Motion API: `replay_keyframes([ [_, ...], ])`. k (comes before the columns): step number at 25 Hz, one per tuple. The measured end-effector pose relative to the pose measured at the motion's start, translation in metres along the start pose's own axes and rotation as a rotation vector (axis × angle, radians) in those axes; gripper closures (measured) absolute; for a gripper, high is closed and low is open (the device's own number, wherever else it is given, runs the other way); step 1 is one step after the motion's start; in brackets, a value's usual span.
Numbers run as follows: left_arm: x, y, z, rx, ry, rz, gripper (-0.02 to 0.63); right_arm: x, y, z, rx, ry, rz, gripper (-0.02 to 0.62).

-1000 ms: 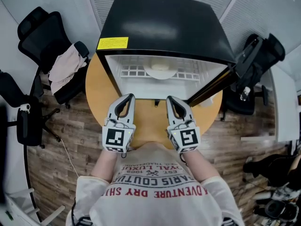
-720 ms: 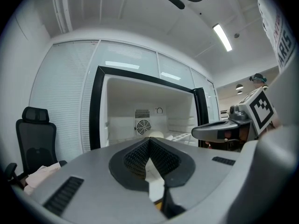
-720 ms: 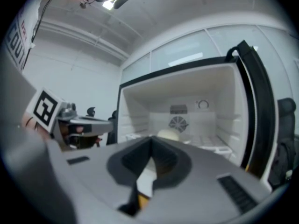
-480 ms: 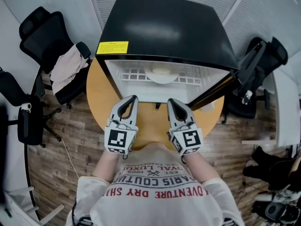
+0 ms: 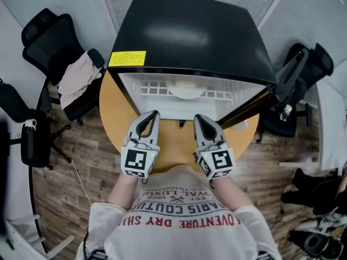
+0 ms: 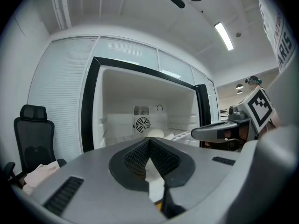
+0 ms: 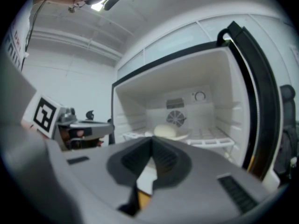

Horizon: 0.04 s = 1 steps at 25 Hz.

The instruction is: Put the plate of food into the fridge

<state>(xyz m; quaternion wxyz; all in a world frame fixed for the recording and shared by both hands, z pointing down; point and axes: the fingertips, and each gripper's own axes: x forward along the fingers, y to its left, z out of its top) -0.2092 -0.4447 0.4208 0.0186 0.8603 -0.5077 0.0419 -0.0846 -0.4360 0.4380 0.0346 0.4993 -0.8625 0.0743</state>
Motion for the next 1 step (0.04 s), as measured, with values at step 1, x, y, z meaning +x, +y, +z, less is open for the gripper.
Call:
replay_keyframes([
  [1,0.0014,-0.0007,0.0,-0.001,0.001,-0.002,0.572,0.0003,-0.0009,-0.0003,0.003,0.002,-0.001,0.568],
])
